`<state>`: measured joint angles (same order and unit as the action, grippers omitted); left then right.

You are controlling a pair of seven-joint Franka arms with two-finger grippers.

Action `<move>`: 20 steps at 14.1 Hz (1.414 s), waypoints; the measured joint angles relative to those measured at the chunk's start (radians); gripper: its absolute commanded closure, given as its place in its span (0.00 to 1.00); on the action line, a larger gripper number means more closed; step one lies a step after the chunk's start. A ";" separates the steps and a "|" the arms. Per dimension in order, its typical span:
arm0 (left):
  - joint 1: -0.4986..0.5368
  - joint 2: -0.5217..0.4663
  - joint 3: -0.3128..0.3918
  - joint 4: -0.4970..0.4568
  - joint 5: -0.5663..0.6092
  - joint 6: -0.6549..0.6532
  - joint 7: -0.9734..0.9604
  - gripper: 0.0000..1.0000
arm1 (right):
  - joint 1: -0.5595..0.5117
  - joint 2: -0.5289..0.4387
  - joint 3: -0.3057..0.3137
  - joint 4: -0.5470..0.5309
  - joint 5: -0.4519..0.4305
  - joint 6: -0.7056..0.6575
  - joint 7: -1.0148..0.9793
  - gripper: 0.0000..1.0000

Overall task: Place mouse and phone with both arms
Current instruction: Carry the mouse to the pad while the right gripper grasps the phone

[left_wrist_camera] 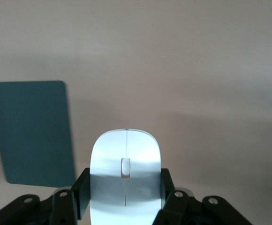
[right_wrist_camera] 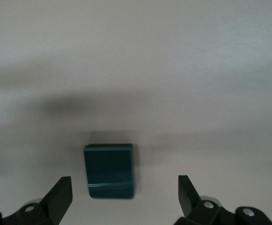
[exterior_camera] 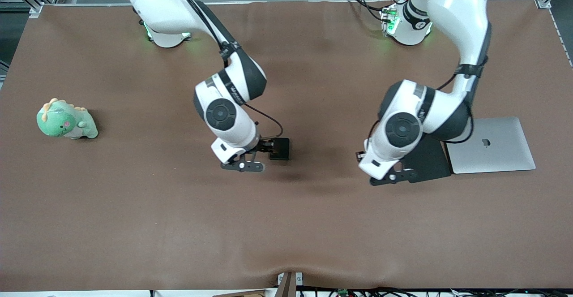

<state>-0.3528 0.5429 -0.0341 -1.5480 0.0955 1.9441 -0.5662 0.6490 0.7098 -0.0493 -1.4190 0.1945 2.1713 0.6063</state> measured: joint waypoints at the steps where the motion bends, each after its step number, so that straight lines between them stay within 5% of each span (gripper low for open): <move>1: 0.032 -0.010 0.000 -0.020 0.003 0.001 0.027 0.65 | 0.008 0.025 -0.001 0.009 0.000 0.025 0.002 0.00; 5: 0.152 -0.070 -0.001 -0.165 0.075 0.086 0.116 0.65 | 0.022 0.114 -0.002 0.078 0.000 0.044 0.010 0.00; 11: 0.387 -0.103 -0.004 -0.446 0.080 0.438 0.332 0.65 | 0.061 0.168 -0.008 0.112 -0.038 0.055 0.015 0.00; 20: 0.404 -0.103 -0.049 -0.577 0.080 0.624 0.329 0.64 | 0.080 0.201 -0.010 0.116 -0.060 0.064 0.064 0.00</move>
<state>0.0516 0.4402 -0.0827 -2.1247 0.1760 2.5683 -0.2368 0.7294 0.9105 -0.0589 -1.3031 0.1348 2.2354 0.6708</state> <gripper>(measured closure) 0.388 0.000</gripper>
